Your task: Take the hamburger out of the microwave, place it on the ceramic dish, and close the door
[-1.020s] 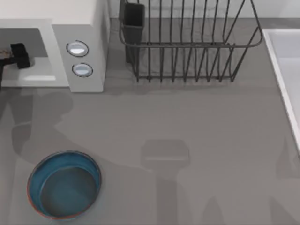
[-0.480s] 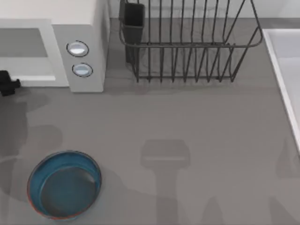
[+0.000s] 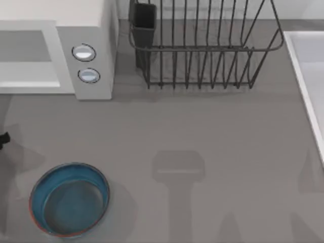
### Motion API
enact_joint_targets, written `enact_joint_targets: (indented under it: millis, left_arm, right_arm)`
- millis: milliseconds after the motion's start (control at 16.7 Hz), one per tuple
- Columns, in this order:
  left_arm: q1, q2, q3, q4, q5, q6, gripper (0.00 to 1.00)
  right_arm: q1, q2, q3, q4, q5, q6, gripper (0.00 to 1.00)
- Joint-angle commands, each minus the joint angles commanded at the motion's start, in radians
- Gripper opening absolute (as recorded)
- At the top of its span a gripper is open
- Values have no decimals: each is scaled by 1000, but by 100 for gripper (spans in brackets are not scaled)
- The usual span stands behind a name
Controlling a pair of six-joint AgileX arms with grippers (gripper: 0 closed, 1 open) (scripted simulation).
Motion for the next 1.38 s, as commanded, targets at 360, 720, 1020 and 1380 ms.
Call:
enact_joint_targets:
  millis: [360, 720, 1020, 1380]
  left_arm:
    - [-1, -8, -17, 14, 3, 2, 0]
    - [-1, -213, 1, -203, 0, 2, 0]
    - [0, -488, 25, -519, -3, 2, 0]
    - [1, -632, 40, -667, -5, 2, 0]
  right_arm:
    - [0, 0, 0, 0, 0, 0, 100]
    - [0, 0, 0, 0, 0, 0, 100]
    - [0, 0, 0, 0, 0, 0, 100]
    - [0, 0, 0, 0, 0, 0, 100]
